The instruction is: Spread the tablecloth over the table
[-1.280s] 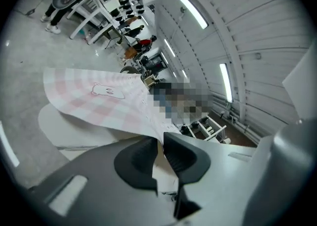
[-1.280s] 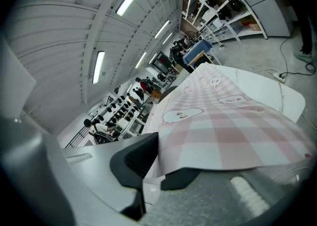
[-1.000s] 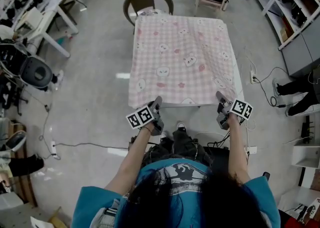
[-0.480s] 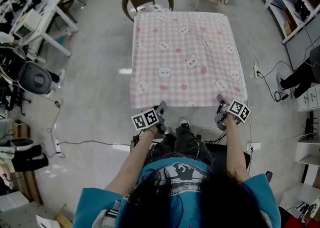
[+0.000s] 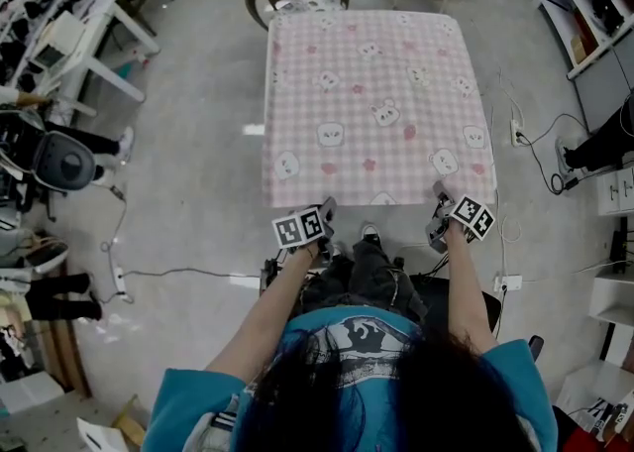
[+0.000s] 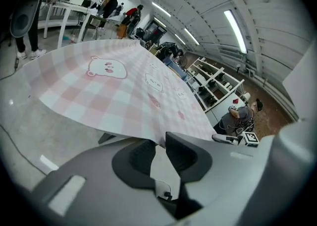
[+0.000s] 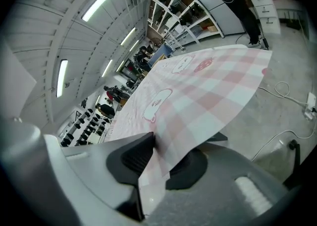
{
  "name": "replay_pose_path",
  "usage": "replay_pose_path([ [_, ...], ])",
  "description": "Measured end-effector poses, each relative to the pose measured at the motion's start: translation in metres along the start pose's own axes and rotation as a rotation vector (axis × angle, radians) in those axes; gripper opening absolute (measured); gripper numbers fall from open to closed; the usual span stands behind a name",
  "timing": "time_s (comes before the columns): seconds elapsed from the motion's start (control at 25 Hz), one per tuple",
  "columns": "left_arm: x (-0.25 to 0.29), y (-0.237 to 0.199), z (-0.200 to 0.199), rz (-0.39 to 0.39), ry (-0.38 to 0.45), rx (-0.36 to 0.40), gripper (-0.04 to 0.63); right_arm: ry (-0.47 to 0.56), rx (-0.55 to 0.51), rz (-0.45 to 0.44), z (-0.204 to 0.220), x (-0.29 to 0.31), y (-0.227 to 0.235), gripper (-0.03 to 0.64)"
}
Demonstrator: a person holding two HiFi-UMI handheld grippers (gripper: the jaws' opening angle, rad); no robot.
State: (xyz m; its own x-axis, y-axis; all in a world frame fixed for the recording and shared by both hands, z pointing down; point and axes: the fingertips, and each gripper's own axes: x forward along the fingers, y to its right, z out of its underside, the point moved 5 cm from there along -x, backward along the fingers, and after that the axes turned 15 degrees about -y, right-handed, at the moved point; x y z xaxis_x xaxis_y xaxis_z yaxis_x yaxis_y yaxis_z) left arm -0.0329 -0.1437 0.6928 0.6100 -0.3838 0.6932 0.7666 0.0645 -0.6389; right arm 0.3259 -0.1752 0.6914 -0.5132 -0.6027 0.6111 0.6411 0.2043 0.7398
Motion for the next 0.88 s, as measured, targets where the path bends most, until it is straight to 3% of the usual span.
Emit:
replay_pose_path([
  [0.12,0.003,0.002,0.013,0.022,-0.048,0.062,0.138,0.033,0.004,-0.027,0.005,-0.005,-0.002,0.099],
  [0.2,0.005,0.01,0.019,0.04,-0.091,0.131,0.185,0.051,0.002,-0.061,0.004,-0.009,-0.009,0.167],
  [0.48,-0.005,0.038,0.021,0.083,-0.156,0.269,0.141,0.099,0.0,-0.004,0.014,-0.027,-0.025,0.189],
  [0.68,-0.027,0.057,0.014,0.113,-0.106,0.385,0.143,0.135,-0.026,0.012,0.034,-0.047,-0.032,0.189],
  [0.88,-0.052,0.067,-0.011,0.123,-0.037,0.473,0.143,0.174,-0.171,0.023,0.038,-0.073,-0.059,0.163],
])
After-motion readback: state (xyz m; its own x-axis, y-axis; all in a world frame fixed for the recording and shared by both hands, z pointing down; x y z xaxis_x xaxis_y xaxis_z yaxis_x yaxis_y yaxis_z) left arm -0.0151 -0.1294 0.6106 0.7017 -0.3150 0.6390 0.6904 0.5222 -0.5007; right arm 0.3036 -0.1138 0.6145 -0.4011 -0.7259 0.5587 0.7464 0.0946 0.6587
